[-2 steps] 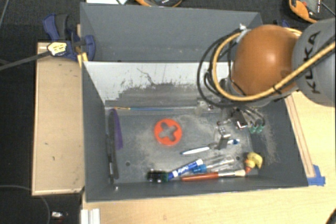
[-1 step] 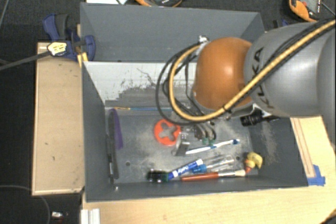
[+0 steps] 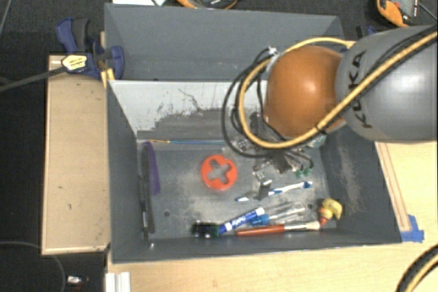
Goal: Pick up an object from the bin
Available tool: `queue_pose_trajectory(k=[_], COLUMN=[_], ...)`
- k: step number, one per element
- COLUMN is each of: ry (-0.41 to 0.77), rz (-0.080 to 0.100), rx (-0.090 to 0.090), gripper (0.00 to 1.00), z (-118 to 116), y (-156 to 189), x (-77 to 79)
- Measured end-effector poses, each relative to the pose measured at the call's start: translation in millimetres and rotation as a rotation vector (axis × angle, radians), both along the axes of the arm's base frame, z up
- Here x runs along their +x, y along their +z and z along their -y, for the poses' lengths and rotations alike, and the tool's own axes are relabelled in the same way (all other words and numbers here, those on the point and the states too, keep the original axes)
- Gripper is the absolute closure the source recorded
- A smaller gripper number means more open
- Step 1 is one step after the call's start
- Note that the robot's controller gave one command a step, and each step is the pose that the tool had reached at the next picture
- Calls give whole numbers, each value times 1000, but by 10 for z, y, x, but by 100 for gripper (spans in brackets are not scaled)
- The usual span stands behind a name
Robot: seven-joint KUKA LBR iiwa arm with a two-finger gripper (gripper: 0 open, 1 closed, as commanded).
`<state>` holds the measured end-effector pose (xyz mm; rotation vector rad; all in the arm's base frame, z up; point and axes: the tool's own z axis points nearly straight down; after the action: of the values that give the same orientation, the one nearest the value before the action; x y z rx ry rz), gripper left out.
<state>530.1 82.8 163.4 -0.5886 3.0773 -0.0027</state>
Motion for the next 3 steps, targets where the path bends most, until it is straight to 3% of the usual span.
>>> queue_pose_trajectory(k=[1, 2, 3], ry=[-215, -375, -521], rz=[-11, 16, -5], rx=[3, 8, 7], gripper=[0, 0, 0], z=[-182, -86, -233], y=[-971, -730, -935], x=[-90, 63, -253])
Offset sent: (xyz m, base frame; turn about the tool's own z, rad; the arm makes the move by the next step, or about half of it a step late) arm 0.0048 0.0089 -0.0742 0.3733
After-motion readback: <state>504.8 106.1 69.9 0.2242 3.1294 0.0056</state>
